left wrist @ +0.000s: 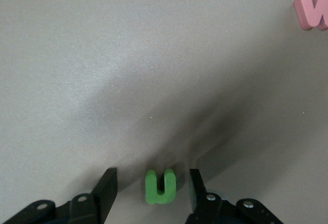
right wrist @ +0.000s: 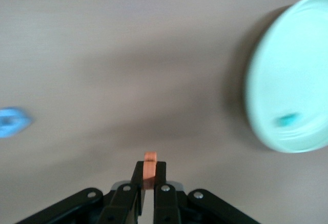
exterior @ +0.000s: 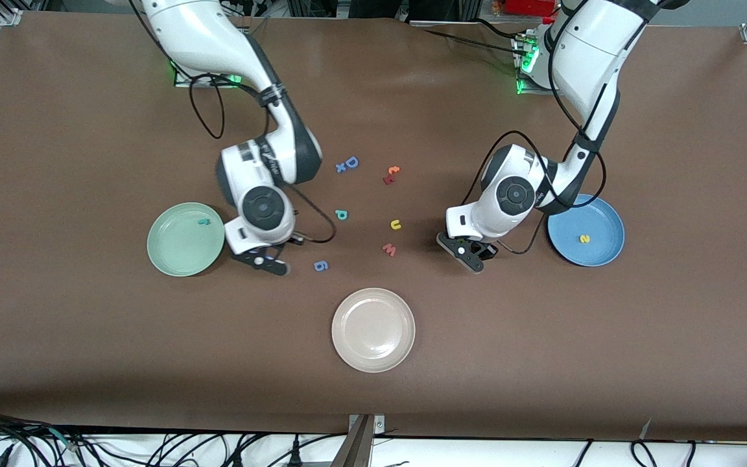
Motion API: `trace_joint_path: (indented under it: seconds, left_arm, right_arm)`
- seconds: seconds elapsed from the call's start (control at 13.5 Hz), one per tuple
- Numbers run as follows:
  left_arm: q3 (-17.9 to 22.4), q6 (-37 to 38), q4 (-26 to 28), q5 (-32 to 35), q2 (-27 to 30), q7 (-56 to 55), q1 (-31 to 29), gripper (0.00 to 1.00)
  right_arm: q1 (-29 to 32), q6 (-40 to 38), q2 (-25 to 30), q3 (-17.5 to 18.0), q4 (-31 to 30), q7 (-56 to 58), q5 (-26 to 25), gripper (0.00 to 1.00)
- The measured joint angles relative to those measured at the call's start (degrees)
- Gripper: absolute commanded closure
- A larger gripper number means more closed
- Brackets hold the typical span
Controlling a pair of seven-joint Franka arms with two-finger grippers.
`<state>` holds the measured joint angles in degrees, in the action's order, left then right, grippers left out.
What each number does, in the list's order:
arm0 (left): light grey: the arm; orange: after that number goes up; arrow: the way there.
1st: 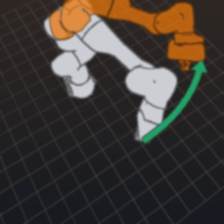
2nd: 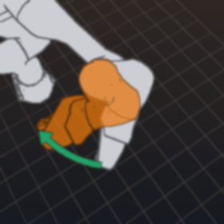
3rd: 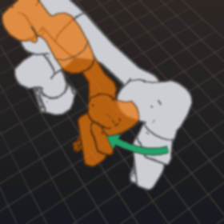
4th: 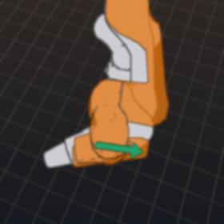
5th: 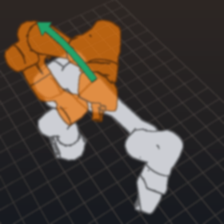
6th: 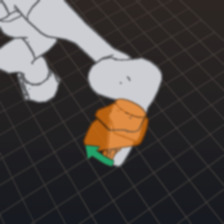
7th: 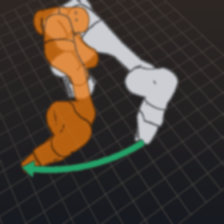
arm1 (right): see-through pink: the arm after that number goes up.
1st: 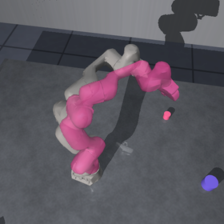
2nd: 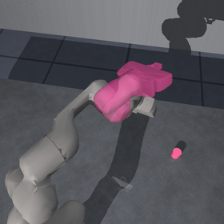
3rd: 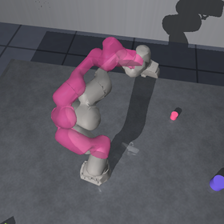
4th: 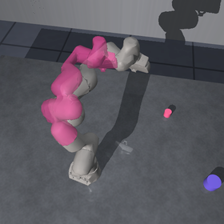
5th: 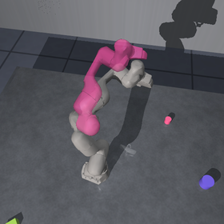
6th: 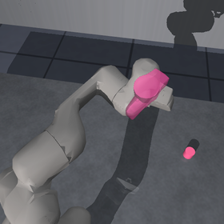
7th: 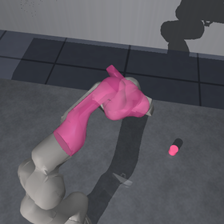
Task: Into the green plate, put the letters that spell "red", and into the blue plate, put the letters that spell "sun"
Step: 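Carry orange e to the green plate while the left gripper grasps green u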
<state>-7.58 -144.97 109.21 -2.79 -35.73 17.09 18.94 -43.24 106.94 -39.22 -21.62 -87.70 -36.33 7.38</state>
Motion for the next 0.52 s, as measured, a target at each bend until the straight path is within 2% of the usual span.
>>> trace_joint_path:
  seconds: [0.15, 0.37, 0.52]
  left_arm:
    - [0.0, 0.0, 0.03, 0.0, 0.0, -0.52, 0.28, 0.35]
    - [0.24, 0.0, 0.09, 0.01, 0.01, -0.79, 0.63, 0.36]
    - [0.29, -0.01, 0.1, 0.01, 0.01, -0.8, 0.67, 0.37]
  right_arm:
    - [0.28, -4.27, -0.05, -4.0, -0.72, 6.83, 0.0, 1.0]
    - [0.67, -5.4, -0.53, -8.72, -3.4, 15.05, 0.0, 1.0]
    - [2.62, -4.8, -1.81, -9.64, -4.62, 19.34, 0.0, 1.0]
